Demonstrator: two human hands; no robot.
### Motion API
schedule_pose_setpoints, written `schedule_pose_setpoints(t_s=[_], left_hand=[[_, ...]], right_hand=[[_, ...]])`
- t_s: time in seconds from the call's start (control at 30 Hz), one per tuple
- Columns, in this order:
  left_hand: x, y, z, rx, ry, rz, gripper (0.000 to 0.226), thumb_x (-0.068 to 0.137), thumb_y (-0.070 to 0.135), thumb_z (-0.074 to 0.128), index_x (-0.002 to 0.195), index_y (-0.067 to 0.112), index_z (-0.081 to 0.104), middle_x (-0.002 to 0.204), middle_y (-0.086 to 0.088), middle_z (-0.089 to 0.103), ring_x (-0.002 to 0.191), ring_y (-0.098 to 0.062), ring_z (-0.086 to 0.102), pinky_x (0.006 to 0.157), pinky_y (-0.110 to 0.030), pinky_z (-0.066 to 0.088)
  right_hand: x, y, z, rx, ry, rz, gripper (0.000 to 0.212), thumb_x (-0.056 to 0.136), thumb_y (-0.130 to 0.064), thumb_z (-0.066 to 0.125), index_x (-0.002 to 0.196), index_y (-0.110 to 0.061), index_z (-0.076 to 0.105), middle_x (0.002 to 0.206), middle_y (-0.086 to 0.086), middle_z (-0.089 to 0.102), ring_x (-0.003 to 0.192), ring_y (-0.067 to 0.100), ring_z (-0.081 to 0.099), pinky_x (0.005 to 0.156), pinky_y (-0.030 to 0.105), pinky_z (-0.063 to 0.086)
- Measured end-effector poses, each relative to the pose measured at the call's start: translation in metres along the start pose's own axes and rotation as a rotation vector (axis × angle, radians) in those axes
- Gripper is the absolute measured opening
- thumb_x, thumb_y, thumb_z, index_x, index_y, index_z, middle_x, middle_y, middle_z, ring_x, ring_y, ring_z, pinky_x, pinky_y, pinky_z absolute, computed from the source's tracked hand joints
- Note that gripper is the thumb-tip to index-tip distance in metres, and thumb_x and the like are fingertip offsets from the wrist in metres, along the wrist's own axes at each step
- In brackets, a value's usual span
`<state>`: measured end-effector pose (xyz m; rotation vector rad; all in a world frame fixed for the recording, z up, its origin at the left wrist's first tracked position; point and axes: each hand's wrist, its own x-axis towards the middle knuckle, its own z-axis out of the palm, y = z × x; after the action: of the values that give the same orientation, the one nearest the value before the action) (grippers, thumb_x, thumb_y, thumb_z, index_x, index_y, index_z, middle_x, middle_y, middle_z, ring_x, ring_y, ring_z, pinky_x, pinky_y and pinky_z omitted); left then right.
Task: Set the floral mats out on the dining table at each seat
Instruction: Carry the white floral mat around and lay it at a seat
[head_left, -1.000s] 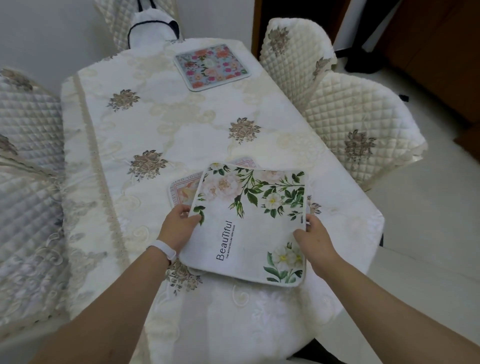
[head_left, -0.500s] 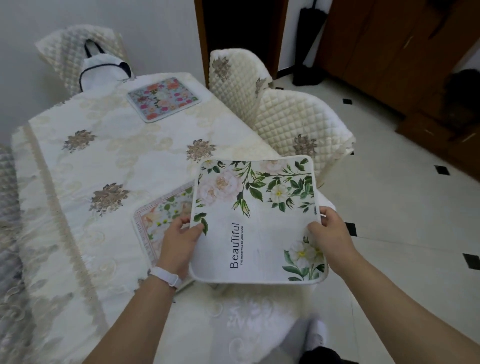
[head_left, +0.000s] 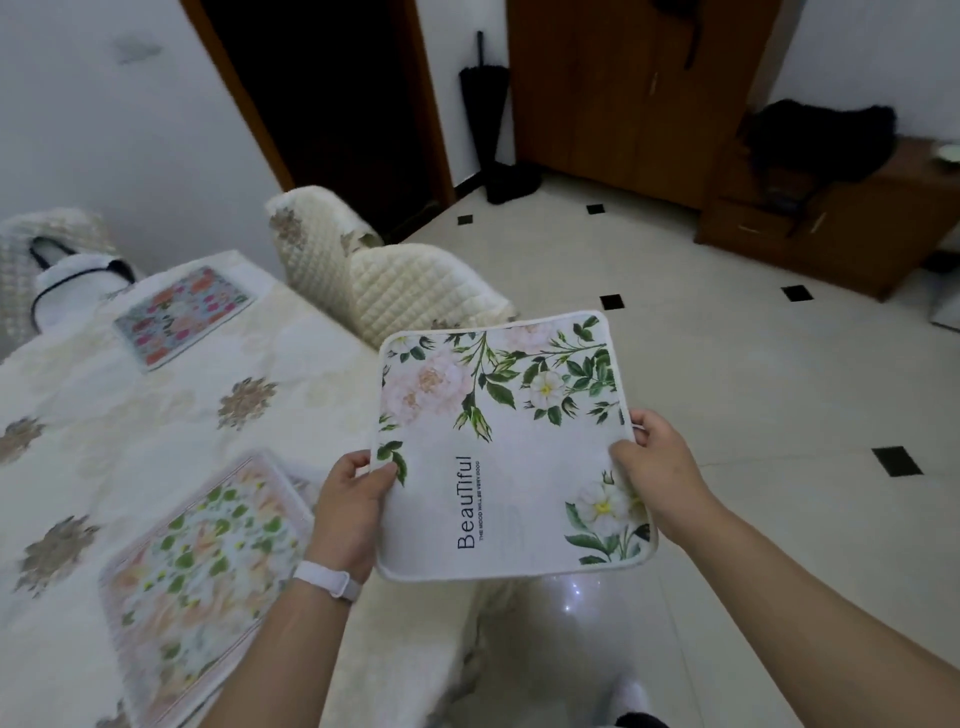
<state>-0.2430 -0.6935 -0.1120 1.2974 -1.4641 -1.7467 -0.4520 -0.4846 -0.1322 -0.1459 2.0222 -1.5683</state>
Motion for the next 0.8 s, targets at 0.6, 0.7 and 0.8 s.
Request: schedule_pose_setpoints(t_s=[0.6,0.7,0.8], left_hand=[[0.08,0.023,0.26,0.036,-0.268,-0.075,0.011,0.088,0.002,0.062,0.089,0.011,0.057,0.075,-0.009,0.074,0.057,-0.023,0.066,0.053,-0.029,0.053],[0.125,0.025,0.296,0.031,-0.267,-0.097,0.01,0.087,0.003,0.063,0.092,0.01,0.058,0.083,-0.013,0.074,0.062,-0.023,0.067,0.059,-0.032,0.053],[0.183,0.039,0.33,0.012,-0.288,-0.103,0.011,0.088,0.003,0.062,0.09,0.012,0.056,0.08,-0.011,0.074,0.059,-0.021,0.067,0.057,-0.031,0.053]], right_hand=[[0.124,-0.014,-0.177,0.042,0.225,0.116,0.044,0.086,0.006,0.046,0.11,-0.028,0.06,0.085,-0.012,0.078,0.083,0.019,0.075,0.078,0.041,0.061],[0.173,-0.033,-0.182,0.013,0.238,0.126,0.045,0.086,0.007,0.046,0.101,-0.033,0.059,0.084,-0.014,0.078,0.082,0.02,0.075,0.078,0.042,0.061],[0.232,-0.059,-0.176,-0.01,0.264,0.118,0.044,0.085,0.009,0.045,0.106,-0.028,0.06,0.082,-0.014,0.078,0.077,0.016,0.075,0.074,0.04,0.06]])
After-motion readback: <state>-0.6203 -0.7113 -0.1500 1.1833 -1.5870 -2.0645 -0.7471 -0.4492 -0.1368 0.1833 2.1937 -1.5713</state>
